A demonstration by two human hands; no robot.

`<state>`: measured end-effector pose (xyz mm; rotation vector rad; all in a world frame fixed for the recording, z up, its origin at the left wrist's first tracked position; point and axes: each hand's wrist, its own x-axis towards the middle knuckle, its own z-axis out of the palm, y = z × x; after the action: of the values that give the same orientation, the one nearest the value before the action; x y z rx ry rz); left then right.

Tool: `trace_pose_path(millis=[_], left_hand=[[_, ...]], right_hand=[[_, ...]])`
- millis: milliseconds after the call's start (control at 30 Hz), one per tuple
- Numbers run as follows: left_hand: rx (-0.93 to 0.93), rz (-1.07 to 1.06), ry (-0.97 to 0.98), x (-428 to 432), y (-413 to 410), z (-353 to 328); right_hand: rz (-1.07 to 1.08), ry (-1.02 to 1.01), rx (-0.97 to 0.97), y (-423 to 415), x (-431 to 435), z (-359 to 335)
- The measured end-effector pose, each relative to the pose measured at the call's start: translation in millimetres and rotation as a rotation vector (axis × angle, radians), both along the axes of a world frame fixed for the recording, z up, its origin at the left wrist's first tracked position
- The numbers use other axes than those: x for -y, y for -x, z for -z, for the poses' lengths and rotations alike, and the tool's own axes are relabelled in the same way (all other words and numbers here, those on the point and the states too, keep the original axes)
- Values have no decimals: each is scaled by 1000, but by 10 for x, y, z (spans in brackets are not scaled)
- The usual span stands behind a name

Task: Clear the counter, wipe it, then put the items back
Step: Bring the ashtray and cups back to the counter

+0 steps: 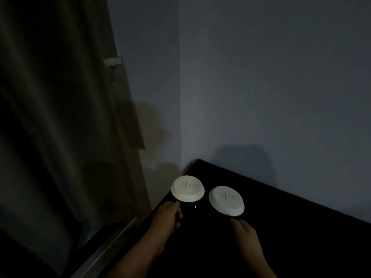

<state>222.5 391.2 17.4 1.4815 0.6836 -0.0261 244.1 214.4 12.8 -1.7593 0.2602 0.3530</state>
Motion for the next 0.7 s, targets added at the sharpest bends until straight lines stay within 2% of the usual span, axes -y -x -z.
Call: trace_pose_path(millis=[233, 700], left_hand=[[-43, 208, -71, -363, -994, 194], [-66, 276, -7, -382, -2275, 475]], right_hand=[[102, 69, -36, -727, -381, 92], [263, 99, -120, -1829, -595, 420]])
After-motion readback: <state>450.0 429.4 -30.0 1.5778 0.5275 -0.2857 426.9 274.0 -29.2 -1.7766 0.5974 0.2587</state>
